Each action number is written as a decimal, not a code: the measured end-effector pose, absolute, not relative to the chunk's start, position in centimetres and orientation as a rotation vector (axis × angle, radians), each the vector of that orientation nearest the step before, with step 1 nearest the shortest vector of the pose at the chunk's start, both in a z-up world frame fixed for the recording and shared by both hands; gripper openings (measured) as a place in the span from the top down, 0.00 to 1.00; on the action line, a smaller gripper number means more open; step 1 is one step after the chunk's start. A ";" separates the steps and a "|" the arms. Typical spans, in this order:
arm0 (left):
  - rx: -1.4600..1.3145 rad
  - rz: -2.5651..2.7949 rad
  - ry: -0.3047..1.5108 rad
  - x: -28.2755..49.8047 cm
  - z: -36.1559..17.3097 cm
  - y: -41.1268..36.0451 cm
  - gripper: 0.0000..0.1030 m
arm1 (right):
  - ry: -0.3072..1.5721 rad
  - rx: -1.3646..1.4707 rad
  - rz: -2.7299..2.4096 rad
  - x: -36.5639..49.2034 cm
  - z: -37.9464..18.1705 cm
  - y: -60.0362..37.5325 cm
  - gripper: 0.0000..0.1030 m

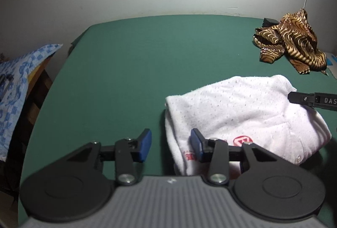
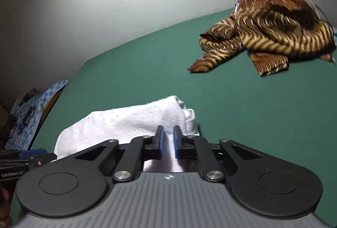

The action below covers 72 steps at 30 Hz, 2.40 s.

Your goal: Fold clothes

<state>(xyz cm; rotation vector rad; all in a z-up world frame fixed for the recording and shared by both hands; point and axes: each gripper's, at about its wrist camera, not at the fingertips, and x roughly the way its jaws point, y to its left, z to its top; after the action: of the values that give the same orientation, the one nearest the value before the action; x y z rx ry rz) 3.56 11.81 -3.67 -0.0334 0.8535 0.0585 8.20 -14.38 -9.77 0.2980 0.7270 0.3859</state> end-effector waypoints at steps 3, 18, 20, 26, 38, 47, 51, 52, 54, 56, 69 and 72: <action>-0.026 0.080 0.859 4.0 -3.9 11.7 0.47 | 0.719 0.228 0.376 7.5 -8.9 -14.5 1.00; 0.022 0.195 0.901 5.5 -3.8 10.4 0.36 | 0.662 0.138 0.443 3.5 -5.7 -13.4 0.97; 0.025 0.204 0.903 5.4 -3.8 10.3 0.36 | 0.669 0.127 0.454 2.9 -5.6 -12.8 0.96; 0.035 0.221 0.901 5.1 -3.7 10.0 0.30 | 0.707 0.131 0.411 2.7 -9.2 -13.6 1.00; 0.001 0.267 0.906 4.9 -3.9 10.9 0.11 | 0.739 0.172 0.342 0.2 -7.7 -13.3 0.88; 0.002 0.270 0.903 5.0 -4.1 11.1 0.08 | 0.762 0.082 0.326 0.6 -9.0 -12.2 0.89; -0.002 0.278 0.908 5.2 -4.1 11.3 0.04 | 0.781 0.086 0.344 0.9 -8.8 -12.5 0.89; -0.003 0.279 0.908 5.2 -4.2 11.3 0.04 | 0.786 0.079 0.347 1.0 -8.8 -12.4 0.89; 0.000 0.279 0.907 5.2 -4.2 11.3 0.03 | 0.798 0.065 0.354 1.1 -8.7 -12.3 0.89; 0.008 0.271 0.904 5.1 -4.1 11.3 0.03 | 0.824 0.062 0.369 1.6 -8.4 -12.6 0.89; -0.044 0.137 0.906 2.2 -3.5 10.8 0.60 | 0.693 0.116 0.390 2.5 -4.4 -11.5 0.76; -0.042 0.109 0.905 2.0 -3.6 9.8 0.60 | 0.684 0.050 0.449 3.3 -5.2 -9.1 0.76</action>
<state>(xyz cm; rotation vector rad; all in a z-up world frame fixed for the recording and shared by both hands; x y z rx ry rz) 1.99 9.82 -3.55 -0.0421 0.9048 0.1087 3.30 -9.05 -5.19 0.0502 0.6836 0.4489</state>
